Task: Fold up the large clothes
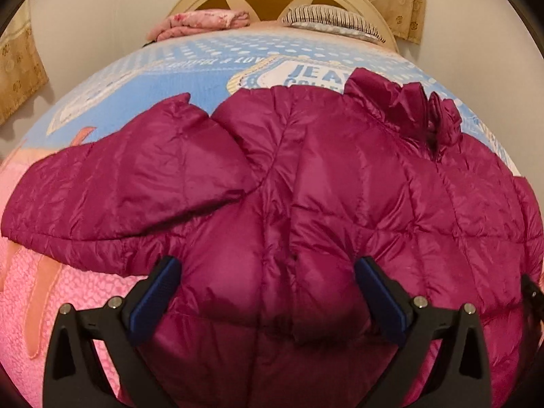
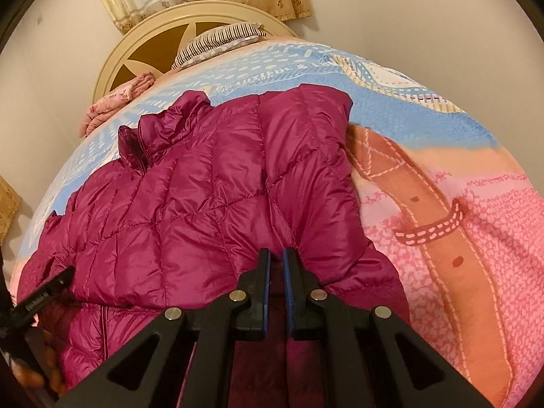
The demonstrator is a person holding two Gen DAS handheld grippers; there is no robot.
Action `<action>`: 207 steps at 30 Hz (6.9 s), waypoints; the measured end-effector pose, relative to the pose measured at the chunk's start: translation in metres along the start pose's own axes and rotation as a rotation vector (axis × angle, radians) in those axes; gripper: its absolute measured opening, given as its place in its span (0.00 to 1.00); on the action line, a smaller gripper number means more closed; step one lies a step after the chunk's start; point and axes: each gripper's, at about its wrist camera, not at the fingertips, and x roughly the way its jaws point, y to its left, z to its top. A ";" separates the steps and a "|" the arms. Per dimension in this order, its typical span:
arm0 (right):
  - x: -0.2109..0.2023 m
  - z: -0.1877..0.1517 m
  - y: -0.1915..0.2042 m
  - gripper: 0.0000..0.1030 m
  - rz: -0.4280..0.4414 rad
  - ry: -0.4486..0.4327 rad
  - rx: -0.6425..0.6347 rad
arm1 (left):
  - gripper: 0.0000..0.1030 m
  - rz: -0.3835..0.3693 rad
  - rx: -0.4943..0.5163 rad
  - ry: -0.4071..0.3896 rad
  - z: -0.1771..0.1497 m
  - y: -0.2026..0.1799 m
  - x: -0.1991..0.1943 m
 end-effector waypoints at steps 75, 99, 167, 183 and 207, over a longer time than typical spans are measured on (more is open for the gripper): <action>0.000 -0.001 -0.009 0.07 0.033 -0.020 0.038 | 0.42 -0.338 0.438 -0.084 -0.035 -0.114 -0.081; -0.014 0.013 0.095 0.30 0.160 0.068 -0.177 | 0.97 -0.196 0.047 -0.148 0.008 0.033 -0.076; 0.163 0.196 0.125 0.18 0.011 0.373 -0.012 | 1.00 -0.189 -0.177 -0.149 0.027 0.056 0.010; 0.106 0.197 0.053 0.10 0.159 0.317 0.115 | 1.00 -0.195 -0.196 -0.143 0.027 0.062 0.012; 0.088 0.185 0.076 0.07 -0.003 0.300 -0.124 | 1.00 -0.232 -0.224 -0.121 0.027 0.068 0.016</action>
